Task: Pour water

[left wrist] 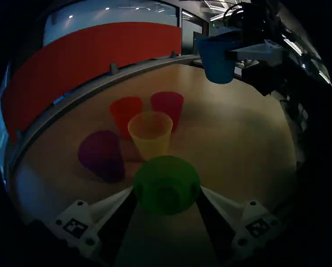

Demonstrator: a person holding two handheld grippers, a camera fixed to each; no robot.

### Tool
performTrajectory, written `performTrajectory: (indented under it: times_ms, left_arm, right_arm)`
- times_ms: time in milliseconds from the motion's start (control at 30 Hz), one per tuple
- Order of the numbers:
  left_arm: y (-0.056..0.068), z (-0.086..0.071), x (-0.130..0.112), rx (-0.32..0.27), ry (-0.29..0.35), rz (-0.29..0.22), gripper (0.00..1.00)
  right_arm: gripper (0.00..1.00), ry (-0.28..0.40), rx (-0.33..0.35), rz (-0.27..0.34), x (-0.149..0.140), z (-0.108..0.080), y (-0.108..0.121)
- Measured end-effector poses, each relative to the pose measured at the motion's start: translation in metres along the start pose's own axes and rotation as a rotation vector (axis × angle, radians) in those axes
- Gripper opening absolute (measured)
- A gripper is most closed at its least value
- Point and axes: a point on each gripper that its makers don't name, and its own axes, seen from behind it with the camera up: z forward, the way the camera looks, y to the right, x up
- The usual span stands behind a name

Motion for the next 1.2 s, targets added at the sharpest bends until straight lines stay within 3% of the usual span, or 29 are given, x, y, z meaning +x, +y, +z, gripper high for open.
performTrajectory:
  times_ms: [300,533,700,967,1200]
  left_arm:
    - [0.000,0.000,-0.007,-0.004,-0.035,-0.025,0.92]
    - [0.004,-0.004,-0.013,-0.009,-0.050,-0.011,0.93]
    - [0.003,-0.010,-0.020,0.011,-0.066,0.002,0.94]
    - [0.006,-0.024,-0.030,0.023,-0.071,-0.026,0.95]
    - [0.009,-0.042,-0.028,0.032,-0.037,-0.046,0.96]
  right_arm:
    - [0.92,0.000,0.005,0.000,0.001,0.000,-0.003]
    - [0.92,-0.009,0.011,0.002,-0.004,0.001,-0.006]
    - [0.92,-0.020,0.028,0.013,-0.011,0.006,-0.012]
    - [0.92,-0.069,0.064,0.027,-0.035,0.019,-0.026]
    - [0.92,-0.115,0.103,0.044,-0.056,0.032,-0.041]
